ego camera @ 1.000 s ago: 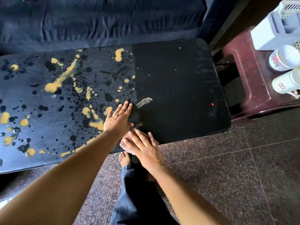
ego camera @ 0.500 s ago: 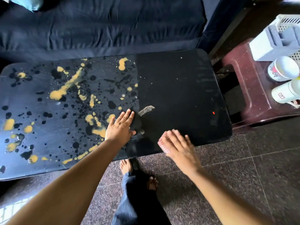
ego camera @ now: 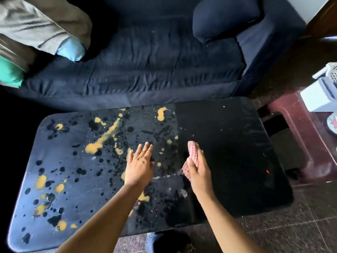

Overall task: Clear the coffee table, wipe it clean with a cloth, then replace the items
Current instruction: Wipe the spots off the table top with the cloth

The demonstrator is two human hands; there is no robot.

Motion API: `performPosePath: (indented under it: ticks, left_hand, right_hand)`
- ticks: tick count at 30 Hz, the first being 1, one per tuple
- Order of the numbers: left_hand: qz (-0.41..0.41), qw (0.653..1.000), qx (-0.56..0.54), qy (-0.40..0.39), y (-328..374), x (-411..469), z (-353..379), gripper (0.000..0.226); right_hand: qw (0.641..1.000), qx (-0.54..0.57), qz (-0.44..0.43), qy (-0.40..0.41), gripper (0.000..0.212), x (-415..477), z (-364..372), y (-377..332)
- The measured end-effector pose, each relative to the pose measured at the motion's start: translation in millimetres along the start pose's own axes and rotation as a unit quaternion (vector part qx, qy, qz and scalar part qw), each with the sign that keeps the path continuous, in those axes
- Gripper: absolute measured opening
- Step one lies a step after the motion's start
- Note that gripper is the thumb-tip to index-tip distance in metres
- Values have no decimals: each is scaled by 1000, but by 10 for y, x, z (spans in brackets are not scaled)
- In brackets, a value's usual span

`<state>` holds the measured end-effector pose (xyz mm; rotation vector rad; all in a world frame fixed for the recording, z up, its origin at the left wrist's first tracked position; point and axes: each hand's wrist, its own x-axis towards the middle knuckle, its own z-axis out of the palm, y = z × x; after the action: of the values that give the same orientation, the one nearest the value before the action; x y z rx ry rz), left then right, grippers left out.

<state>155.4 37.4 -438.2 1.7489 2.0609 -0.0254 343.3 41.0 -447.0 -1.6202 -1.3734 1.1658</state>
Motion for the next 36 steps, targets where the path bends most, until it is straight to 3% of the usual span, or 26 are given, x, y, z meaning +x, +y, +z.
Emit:
performPosePath:
  ticks: [8, 12, 15, 20, 23, 27, 32, 36]
  left_hand:
    - [2, 997, 21, -68, -110, 843, -322, 74]
    - [-5, 994, 40, -103, -196, 1183, -409, 85]
    - [-14, 991, 51, -121, -288, 1352, -430, 97]
    - [-9, 981, 77, -176, -441, 1443, -392, 126]
    - [1, 979, 101, -177, -458, 1409, -368, 134]
    - [-3, 978, 109, -179, -456, 1403, -365, 134]
    - [-20, 979, 115, -165, -406, 1350, -350, 127]
    - [-37, 981, 111, -157, -354, 1301, -335, 123]
  right_hand:
    - [973, -229, 5, -17, 53, 1406, 351, -261]
    - [905, -425, -10, -4, 54, 1835, 599, -294]
    - [867, -495, -46, -29, 55, 2047, 737, -345]
    - [867, -493, -31, -70, 60, 2156, 1049, -288]
    - [843, -516, -105, -111, 60, 2038, 1134, -299]
    - [820, -530, -125, -177, 56, 2226, 767, -262]
    - [858, -509, -33, -59, 60, 2136, 977, -250]
    - [849, -488, -144, -144, 61, 1792, 1420, -360]
